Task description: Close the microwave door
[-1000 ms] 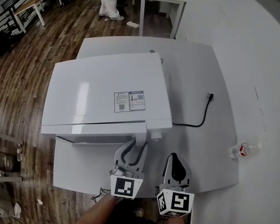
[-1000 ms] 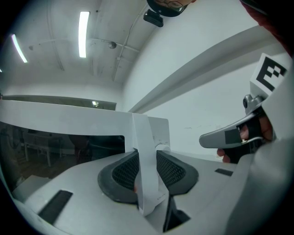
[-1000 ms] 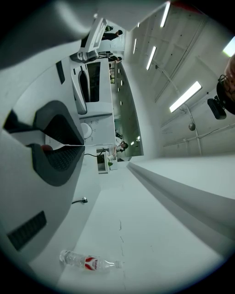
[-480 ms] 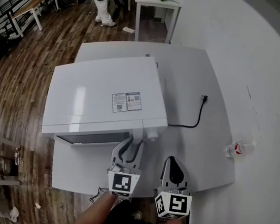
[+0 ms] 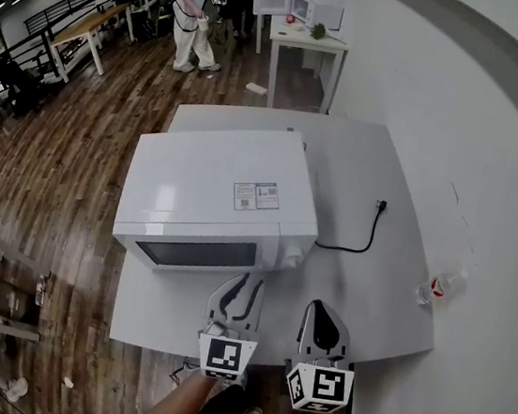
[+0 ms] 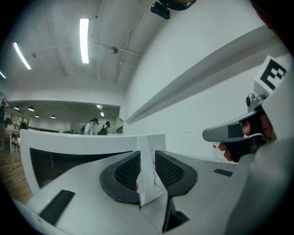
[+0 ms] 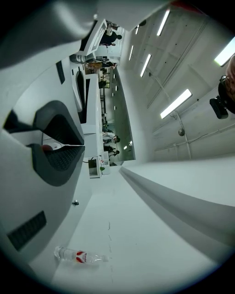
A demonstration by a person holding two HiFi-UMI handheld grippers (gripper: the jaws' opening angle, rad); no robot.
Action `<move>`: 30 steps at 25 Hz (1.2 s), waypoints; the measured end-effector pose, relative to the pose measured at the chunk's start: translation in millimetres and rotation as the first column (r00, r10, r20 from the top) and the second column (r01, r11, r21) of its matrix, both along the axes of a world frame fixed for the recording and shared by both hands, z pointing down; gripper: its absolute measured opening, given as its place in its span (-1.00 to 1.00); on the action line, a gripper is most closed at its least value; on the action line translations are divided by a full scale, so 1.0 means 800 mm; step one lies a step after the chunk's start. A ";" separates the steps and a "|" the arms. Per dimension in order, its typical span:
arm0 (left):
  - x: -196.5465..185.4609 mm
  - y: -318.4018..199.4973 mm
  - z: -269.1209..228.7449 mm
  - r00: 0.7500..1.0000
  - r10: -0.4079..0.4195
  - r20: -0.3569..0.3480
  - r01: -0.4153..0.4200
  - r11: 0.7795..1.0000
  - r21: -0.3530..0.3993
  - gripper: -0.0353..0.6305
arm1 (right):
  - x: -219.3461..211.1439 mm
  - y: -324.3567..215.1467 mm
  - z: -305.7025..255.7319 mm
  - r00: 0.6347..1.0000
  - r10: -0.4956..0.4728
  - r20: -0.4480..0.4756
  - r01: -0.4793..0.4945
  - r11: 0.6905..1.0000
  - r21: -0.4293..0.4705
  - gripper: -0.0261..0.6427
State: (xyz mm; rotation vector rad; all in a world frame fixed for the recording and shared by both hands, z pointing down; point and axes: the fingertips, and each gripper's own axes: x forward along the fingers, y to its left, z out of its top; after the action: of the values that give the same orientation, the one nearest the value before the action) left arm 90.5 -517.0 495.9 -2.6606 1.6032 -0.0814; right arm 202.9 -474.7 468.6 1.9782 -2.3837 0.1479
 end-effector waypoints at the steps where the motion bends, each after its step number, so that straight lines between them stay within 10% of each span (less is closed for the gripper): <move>1: -0.005 0.010 -0.006 1.000 -0.008 0.001 0.008 1.000 0.005 -0.55 | -0.003 0.007 -0.005 1.000 -0.008 0.003 0.008 1.000 0.012 -0.83; 20: -0.142 0.224 -0.119 0.980 -0.198 0.026 0.196 0.979 0.064 -0.64 | -0.112 0.171 -0.101 0.980 -0.194 0.044 0.185 0.969 0.167 -0.83; 30: -0.206 0.264 -0.148 0.986 -0.160 0.038 0.154 0.979 0.137 -0.79 | -0.179 0.205 -0.133 0.988 -0.156 0.002 0.152 0.968 0.200 -0.83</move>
State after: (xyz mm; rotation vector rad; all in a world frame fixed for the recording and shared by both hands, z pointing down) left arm -74.0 -305.6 377.1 -2.4118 1.7353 -0.0403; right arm 59.6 -310.4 362.4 1.8609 -2.6452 -0.0829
